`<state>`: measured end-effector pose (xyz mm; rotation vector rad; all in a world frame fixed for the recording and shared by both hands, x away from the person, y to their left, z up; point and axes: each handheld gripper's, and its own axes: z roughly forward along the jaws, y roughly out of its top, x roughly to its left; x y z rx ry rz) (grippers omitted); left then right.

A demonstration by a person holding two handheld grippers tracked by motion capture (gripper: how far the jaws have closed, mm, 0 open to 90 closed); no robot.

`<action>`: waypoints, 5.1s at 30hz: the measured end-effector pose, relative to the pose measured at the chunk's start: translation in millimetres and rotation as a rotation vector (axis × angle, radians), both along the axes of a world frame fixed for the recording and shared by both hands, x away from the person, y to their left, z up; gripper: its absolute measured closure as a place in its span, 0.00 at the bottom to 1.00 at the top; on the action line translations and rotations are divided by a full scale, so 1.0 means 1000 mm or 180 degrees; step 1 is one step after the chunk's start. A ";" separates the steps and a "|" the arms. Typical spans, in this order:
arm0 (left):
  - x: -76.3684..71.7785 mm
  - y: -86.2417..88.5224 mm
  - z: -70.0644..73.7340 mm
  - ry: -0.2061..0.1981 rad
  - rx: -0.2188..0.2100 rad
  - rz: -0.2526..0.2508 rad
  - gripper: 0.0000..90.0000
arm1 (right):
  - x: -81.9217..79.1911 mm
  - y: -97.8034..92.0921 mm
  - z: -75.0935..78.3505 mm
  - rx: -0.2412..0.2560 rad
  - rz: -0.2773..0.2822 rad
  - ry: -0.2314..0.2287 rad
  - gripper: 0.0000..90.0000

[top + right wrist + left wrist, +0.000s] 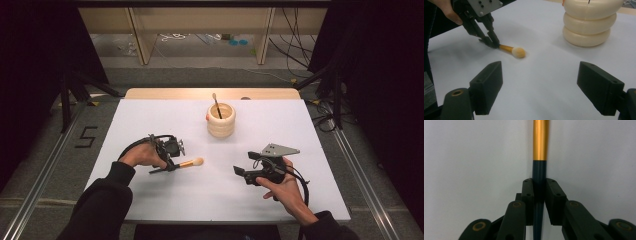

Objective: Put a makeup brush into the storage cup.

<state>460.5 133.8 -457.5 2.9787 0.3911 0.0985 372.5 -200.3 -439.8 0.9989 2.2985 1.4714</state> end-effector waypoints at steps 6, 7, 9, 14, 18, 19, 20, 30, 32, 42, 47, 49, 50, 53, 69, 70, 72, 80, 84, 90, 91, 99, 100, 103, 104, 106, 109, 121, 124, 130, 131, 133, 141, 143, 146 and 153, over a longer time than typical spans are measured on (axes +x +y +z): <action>0.000 0.001 0.000 0.0015 -0.0031 0.0105 0.87 | 0.000 0.000 0.000 0.0003 0.0007 0.0008 0.24; 0.001 0.001 0.000 0.0022 -0.0039 0.0106 0.87 | 0.000 0.000 0.000 0.0005 0.0007 0.0005 0.24; 0.001 0.003 0.000 0.0044 -0.0131 0.0146 0.87 | 0.000 0.000 0.000 0.0005 0.0003 0.0008 0.24; 0.004 0.009 0.002 0.0070 -0.0328 0.0185 0.87 | 0.000 -0.001 0.000 0.0007 0.0000 0.0005 0.24; 0.006 0.014 0.006 0.0067 -0.0451 0.0226 0.87 | 0.000 -0.001 0.000 0.0005 -0.0004 -0.0003 0.24; 0.006 0.014 0.008 0.0055 -0.0474 0.0253 0.87 | 0.000 -0.001 0.000 0.0004 -0.0005 -0.0004 0.24; 0.006 0.014 0.008 0.0049 -0.0488 0.0261 0.87 | 0.001 0.000 -0.001 0.0003 -0.0001 -0.0043 0.24; 0.010 0.019 0.019 -0.0129 -0.1034 0.0541 0.87 | 0.000 -0.001 0.000 -0.0002 -0.0008 -0.0017 0.24; 0.012 0.022 0.021 -0.0152 -0.1130 0.0600 0.87 | 0.000 -0.001 0.001 -0.0027 -0.0010 -0.0003 0.24; 0.012 0.031 0.028 -0.0327 -0.1768 0.0844 0.87 | 0.001 0.001 0.000 0.0014 -0.0009 -0.0060 0.24; 0.008 0.029 0.029 -0.0317 -0.2173 0.1058 0.87 | 0.003 0.002 0.001 0.0059 -0.0016 -0.0046 0.23; 0.006 0.030 0.028 -0.0315 -0.2279 0.1110 0.87 | 0.004 0.001 0.003 0.0025 -0.0027 -0.0071 0.22; 0.005 0.030 0.027 -0.0337 -0.2332 0.1138 0.87 | 0.006 0.003 0.002 0.0117 -0.0025 -0.0103 0.22; 0.002 0.029 0.025 -0.0353 -0.2478 0.1200 0.87 | 0.009 0.004 0.004 0.0261 -0.0021 -0.0110 0.21; -0.016 0.009 0.039 -0.0550 -0.2967 0.1238 0.87 | 0.034 0.032 0.009 0.0654 0.0006 0.0077 0.21; -0.018 0.008 0.041 -0.0580 -0.3016 0.1235 0.87 | 0.036 0.034 0.009 0.0682 0.0000 0.0055 0.21; -0.021 0.006 0.044 -0.0591 -0.3112 0.1270 0.87 | 0.039 0.037 0.010 0.0709 -0.0002 0.0043 0.22; -0.027 0.006 0.051 -0.0670 -0.3396 0.1352 0.87 | 0.045 0.041 0.020 0.0874 0.0007 -0.0079 0.25; -0.029 0.006 0.050 -0.0690 -0.3484 0.1405 0.87 | 0.047 0.046 0.024 0.0907 0.0044 -0.0136 0.27; -0.034 0.002 0.047 -0.0703 -0.3563 0.1398 0.87 | 0.050 0.054 0.029 0.0919 0.0090 -0.0141 0.30; -0.035 0.002 0.047 -0.0676 -0.3562 0.1403 0.87 | 0.051 0.056 0.030 0.0907 0.0105 -0.0164 0.31; -0.040 -0.004 0.043 -0.0659 -0.3632 0.1402 0.87 | 0.056 0.066 0.034 0.1010 0.0184 -0.0207 0.41; -0.040 -0.004 0.042 -0.0650 -0.3627 0.1378 0.87 | 0.056 0.068 0.034 0.1019 0.0203 -0.0206 0.42; -0.041 -0.005 0.041 -0.0639 -0.3651 0.1394 0.87 | 0.059 0.071 0.036 0.1037 0.0247 -0.0241 0.46; -0.042 -0.005 0.041 -0.0652 -0.3648 0.1386 0.87 | 0.058 0.072 0.037 0.1042 0.0241 -0.0189 0.47; -0.044 -0.006 0.041 -0.0629 -0.3668 0.1393 0.87 | 0.060 0.074 0.036 0.1086 0.0276 -0.0244 0.49; -0.046 -0.007 0.040 -0.0630 -0.3677 0.1381 0.87 | 0.060 0.075 0.035 0.1098 0.0295 -0.0158 0.51; -0.050 -0.011 0.037 -0.0620 -0.3709 0.1362 0.87 | 0.061 0.076 0.035 0.1149 0.0407 -0.0042 0.64; -0.050 -0.011 0.037 -0.0613 -0.3717 0.1353 0.87 | 0.062 0.079 0.033 0.1185 0.0426 -0.0077 0.67; -0.051 -0.012 0.037 -0.0619 -0.3728 0.1348 0.87 | 0.062 0.081 0.032 0.1237 0.0459 -0.0046 0.73; -0.051 -0.012 0.037 -0.0614 -0.3736 0.1348 0.87 | 0.063 0.081 0.032 0.1240 0.0463 -0.0068 0.73; -0.051 -0.012 0.037 -0.0614 -0.3751 0.1323 0.87 | 0.063 0.081 0.031 0.1235 0.0454 -0.0075 0.75; -0.051 -0.013 0.037 -0.0608 -0.3764 0.1326 0.87 | 0.063 0.083 0.030 0.1272 0.0495 0.0007 0.81; -0.052 -0.014 0.036 -0.0579 -0.3800 0.1360 0.87 | 0.063 0.083 0.030 0.1257 0.0494 0.0042 0.83; -0.052 -0.015 0.035 -0.0560 -0.3842 0.1370 0.87 | 0.063 0.083 0.029 0.1308 0.0504 0.0107 0.86; -0.051 -0.015 0.035 -0.0555 -0.3839 0.1328 0.87 | 0.063 0.083 0.029 0.1309 0.0516 0.0061 0.87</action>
